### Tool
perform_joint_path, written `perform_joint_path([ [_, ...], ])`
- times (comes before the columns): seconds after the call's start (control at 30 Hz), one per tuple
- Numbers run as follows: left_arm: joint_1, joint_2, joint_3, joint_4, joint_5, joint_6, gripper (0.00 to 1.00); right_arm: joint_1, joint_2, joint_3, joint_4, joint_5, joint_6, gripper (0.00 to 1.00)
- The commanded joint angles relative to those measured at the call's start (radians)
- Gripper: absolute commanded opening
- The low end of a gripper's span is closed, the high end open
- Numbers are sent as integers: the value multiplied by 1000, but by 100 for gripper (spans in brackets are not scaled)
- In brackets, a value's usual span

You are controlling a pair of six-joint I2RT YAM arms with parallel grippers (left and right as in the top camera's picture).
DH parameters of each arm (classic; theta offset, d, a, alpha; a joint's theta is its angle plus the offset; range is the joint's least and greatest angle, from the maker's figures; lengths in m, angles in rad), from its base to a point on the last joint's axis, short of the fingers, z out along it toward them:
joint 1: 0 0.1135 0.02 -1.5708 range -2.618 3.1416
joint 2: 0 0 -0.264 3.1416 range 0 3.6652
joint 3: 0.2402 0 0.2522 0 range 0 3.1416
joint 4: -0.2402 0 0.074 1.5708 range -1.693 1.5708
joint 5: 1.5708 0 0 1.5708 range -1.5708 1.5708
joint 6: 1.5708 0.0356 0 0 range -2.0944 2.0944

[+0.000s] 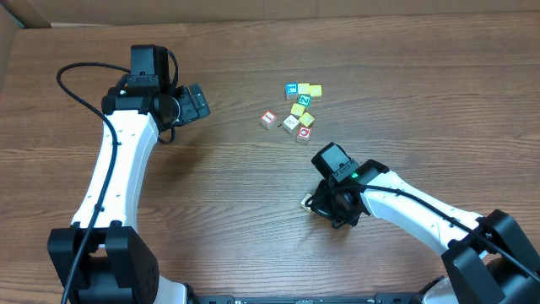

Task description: Flip 4 blocks

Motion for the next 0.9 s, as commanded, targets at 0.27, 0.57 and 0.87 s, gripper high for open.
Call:
perform_joint_path([
  [0.27, -1, 5, 21, 1, 2, -10, 100, -7, -2, -4, -9, 1, 138, 4],
  [0.57, -1, 5, 21, 1, 2, -10, 100, -7, -1, -4, -10, -14, 178, 4],
  [0.87, -1, 5, 20, 1, 2, -10, 100, -7, -1, -4, -16, -25, 208, 4],
])
